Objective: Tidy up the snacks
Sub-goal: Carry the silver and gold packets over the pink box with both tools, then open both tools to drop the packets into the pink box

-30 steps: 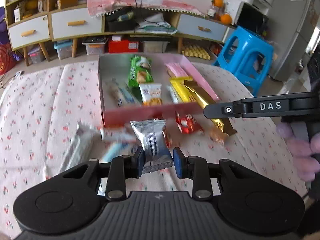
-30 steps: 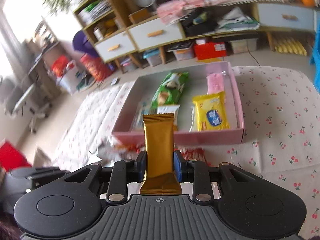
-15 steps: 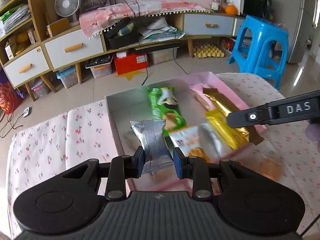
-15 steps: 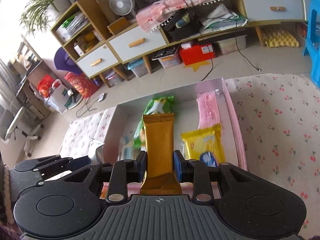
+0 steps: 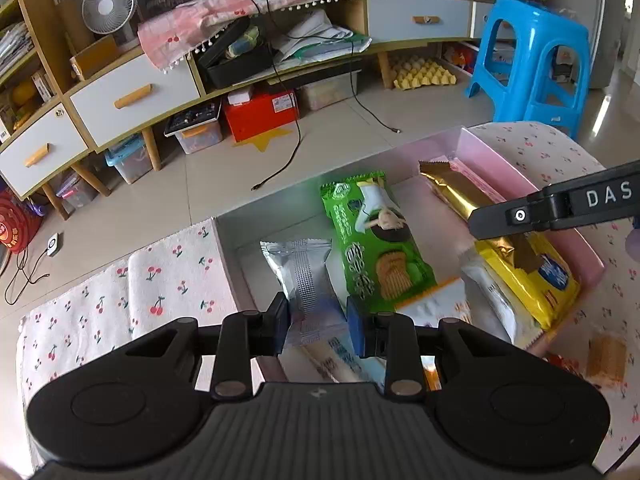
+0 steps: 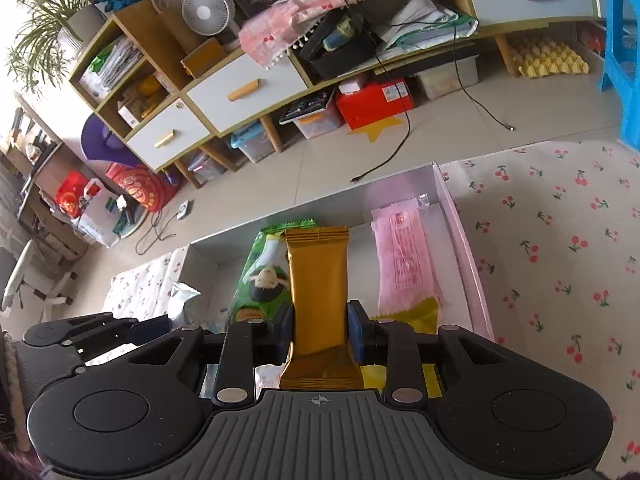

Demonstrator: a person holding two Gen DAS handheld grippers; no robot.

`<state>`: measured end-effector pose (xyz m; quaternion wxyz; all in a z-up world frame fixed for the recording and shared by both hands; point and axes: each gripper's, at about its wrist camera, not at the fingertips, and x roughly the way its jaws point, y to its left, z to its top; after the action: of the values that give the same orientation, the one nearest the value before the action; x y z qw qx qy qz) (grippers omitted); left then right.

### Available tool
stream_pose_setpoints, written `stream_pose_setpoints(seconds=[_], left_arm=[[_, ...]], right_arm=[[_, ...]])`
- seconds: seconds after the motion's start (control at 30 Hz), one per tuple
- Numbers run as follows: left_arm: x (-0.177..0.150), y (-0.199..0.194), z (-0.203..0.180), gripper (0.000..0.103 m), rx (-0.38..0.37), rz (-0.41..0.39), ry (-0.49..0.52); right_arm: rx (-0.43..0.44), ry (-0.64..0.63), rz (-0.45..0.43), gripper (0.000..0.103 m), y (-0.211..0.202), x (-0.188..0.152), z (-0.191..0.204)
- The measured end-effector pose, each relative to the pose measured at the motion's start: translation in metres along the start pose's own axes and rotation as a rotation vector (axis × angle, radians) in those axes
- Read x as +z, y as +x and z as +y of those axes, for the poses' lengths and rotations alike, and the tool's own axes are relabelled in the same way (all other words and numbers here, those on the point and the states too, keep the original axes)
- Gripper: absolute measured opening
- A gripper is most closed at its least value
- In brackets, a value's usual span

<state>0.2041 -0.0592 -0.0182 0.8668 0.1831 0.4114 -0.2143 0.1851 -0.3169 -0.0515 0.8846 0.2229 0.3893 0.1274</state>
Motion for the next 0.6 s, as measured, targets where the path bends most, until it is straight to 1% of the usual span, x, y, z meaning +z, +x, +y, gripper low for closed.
stream_pose_setpoints(seconds=[0.27,0.47,0.5,0.53,0.57,0.6], left_arm=[[0.002,0.017,0.005,0.028,0.01,0.02,-0.021],[0.003,0.016,0.004,0.029,0.008,0.015,-0.019],[0.004,0.016,0.004,0.029,0.008,0.014,-0.017],[0.004,0.015,0.004,0.032,0.011,0.011,-0.016],[0.004,0.015,0.004,0.034,0.014,0.006,-0.015],[0.003,0.015,0.003,0.036,0.02,0.004,-0.014]], right_arm=[[-0.005,0.046,0.004,0.028,0.019,0.009,-0.001],[-0.023,0.042,0.006,0.029,0.023,0.011,0.001],[-0.028,0.041,0.003,0.031,0.023,0.011,0.002],[-0.037,0.042,-0.002,0.031,0.022,0.011,0.002],[-0.043,0.042,-0.011,0.034,0.021,0.012,0.002],[-0.05,0.04,-0.016,0.038,0.02,0.012,0.003]])
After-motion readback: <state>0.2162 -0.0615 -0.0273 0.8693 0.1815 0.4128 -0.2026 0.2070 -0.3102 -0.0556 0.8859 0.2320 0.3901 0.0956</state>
